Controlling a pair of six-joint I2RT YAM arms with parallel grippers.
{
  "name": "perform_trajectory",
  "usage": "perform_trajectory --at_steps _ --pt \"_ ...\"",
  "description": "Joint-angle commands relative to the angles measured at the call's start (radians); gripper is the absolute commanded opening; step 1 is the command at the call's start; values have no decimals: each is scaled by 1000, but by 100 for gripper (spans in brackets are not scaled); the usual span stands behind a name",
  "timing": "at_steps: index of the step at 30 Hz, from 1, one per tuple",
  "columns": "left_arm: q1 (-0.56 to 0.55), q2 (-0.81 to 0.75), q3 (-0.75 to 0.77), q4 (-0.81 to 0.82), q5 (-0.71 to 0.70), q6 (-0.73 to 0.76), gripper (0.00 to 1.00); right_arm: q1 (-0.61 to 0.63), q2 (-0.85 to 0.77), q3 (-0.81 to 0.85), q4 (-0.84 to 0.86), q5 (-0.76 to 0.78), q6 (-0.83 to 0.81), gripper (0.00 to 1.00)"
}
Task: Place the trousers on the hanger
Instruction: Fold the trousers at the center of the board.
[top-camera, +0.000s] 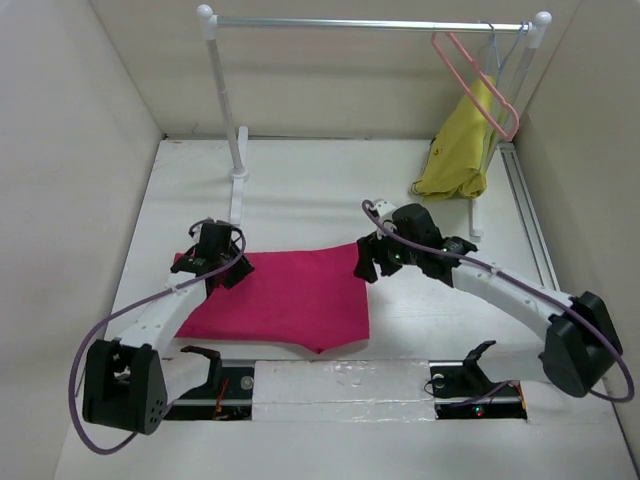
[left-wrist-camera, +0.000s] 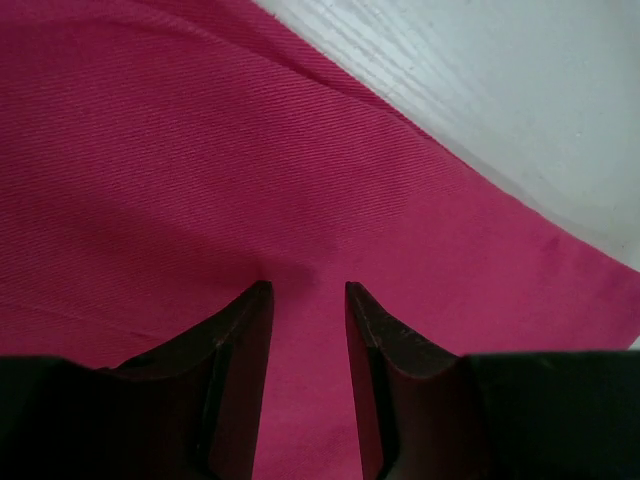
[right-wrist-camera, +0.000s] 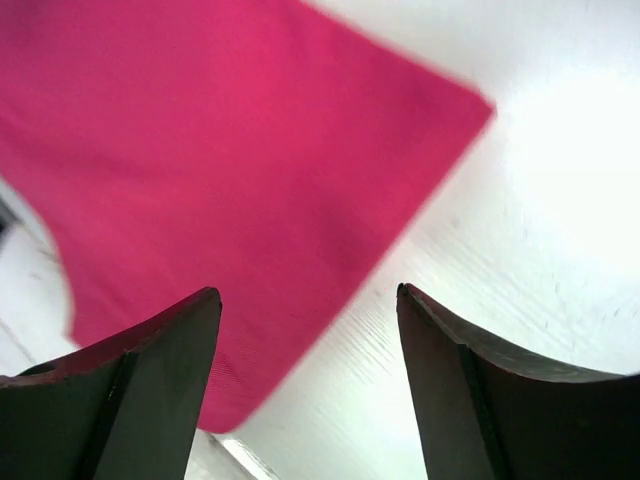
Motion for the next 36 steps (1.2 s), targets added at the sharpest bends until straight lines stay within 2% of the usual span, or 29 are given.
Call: perform_trajectory --at_steps 1,3,6,7,8,10,14,18,19,20,21,22,24,25,26,29,30,31,34,36 --pt "47 25 -44 219 147 -38 31 -24 86 -49 45 -56 -21 76" --pt "63 89 -64 249 163 -30 30 -35 131 -50 100 -79 -21 72" --pt "63 155 -74 281 143 -24 30 -78 215 -40 161 -84 -4 52" --pt "63 164 -75 304 135 -23 29 -89 243 -40 178 -75 8 30" --pt "63 189 -78 313 118 -20 29 -104 255 -41 210 -70 22 17" --pt "63 213 -74 328 89 -4 28 -150 281 -31 226 -74 21 0" --pt "72 272 -26 333 60 19 27 -224 332 0 195 -58 -13 0" --pt "72 253 46 313 66 29 27 -277 286 28 153 -88 -41 1" --pt "72 243 64 290 71 34 27 -277 268 40 131 -102 -53 16" --pt "72 217 99 278 77 42 27 -253 242 70 79 -114 -82 22" --pt "42 200 115 266 71 48 27 -227 188 78 56 -134 -90 23" --pt "14 148 152 228 49 71 27 -116 133 72 18 -178 -87 25" --pt "1 131 166 204 49 77 27 -69 88 57 30 -192 -75 28" --pt "1 90 164 200 64 85 26 -26 68 36 43 -197 -30 27" --pt "1 77 163 200 89 97 26 50 55 -19 62 -200 -4 19" --pt "-52 25 127 224 201 85 23 153 1 -148 134 -162 103 4" --pt "-181 60 118 256 199 77 23 178 -36 -218 210 -157 151 0" --pt "-183 60 118 256 199 77 23 178 -36 -219 211 -157 168 0" --pt "-369 205 163 269 161 62 23 190 -59 -325 258 -122 202 0" --pt "-420 274 170 287 175 14 23 190 -53 -394 296 -102 208 0"
